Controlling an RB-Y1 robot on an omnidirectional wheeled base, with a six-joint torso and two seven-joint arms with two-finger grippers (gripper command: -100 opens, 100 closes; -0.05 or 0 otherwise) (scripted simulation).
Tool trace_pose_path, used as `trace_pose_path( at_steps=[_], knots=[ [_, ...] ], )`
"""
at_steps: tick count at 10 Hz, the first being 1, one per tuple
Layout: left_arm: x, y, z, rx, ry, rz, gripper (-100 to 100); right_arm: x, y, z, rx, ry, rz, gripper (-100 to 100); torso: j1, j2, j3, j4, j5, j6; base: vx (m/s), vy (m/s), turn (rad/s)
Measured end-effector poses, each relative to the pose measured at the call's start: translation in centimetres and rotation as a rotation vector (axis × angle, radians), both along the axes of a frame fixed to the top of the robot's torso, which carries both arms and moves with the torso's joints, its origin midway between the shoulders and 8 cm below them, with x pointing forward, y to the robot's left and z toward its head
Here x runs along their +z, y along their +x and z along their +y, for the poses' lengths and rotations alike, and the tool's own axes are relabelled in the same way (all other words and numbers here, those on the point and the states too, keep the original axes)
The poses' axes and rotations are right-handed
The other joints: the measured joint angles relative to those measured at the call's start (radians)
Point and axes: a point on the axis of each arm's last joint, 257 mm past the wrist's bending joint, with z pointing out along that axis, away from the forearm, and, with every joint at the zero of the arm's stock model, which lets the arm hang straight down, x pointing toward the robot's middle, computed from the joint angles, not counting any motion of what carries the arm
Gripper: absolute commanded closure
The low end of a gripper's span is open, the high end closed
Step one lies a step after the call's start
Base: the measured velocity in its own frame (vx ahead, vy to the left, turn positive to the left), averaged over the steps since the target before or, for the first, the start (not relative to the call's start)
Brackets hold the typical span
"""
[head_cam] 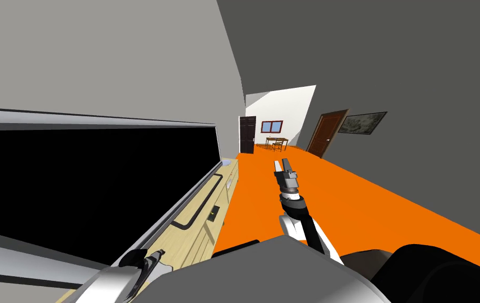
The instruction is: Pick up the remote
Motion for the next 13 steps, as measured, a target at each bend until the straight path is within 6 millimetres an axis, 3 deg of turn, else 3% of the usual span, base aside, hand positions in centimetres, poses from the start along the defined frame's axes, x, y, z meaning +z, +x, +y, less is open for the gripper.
trace_pose_path(
  at_steps=[1, 5, 6, 10, 11, 12, 13],
  knots=[
    [0.0, 0.0, 0.0, 0.0, 0.0, 0.0, -100, 0.0, 0.0, 0.0, 0.0, 0.0, 0.0, 0, -0.003, 0.001, 0.0, 0.0, -0.001, 0.0, 0.005, 0.021, -0.051],
    [-1.9, -0.7, -0.2, 0.016, 0.002, -0.003, -100, 0.0, 0.0, 0.0, 0.0, 0.0, 0.0, 0, -0.002, 0.0, 0.0, 0.0, -0.001, 0.0, 0.01, 0.024, -0.036],
    [-1.9, -0.7, -0.2, 0.016, 0.002, -0.004, 100, 0.0, 0.0, 0.0, 0.0, 0.0, 0.0, 0, -0.003, 0.001, 0.0, 0.0, -0.001, 0.0, 0.0, 0.0, 0.0],
    [-1.9, -0.7, -0.1, 0.018, 0.003, -0.003, 100, 0.0, 0.0, 0.0, 0.0, 0.0, 0.0, 0, -0.004, -0.001, -0.001, 0.0, 0.0, 0.002, 0.0, 0.0, 0.0],
    [-1.9, -0.8, -0.1, 0.018, 0.003, -0.002, 0, 0.0, 0.0, 0.0, 0.0, 0.0, 0.0, 0, -0.004, -0.002, -0.001, 0.0, 0.001, 0.003, 0.0, 0.0, 0.0],
    [-1.9, -0.8, 0.0, 0.018, 0.003, -0.002, 100, 0.0, 0.0, 0.0, 0.0, 0.0, 0.0, 0, -0.003, -0.003, -0.002, -0.001, 0.001, 0.003, -0.003, -0.019, 0.057],
    [-1.4, -0.4, 0.0, 0.014, 0.002, -0.004, 100, 0.0, 0.0, 0.0, 0.0, 0.0, 0.0, 0, -0.005, -0.003, -0.002, 0.0, 0.0, 0.003, -0.01, -0.037, 0.052]
  ],
)
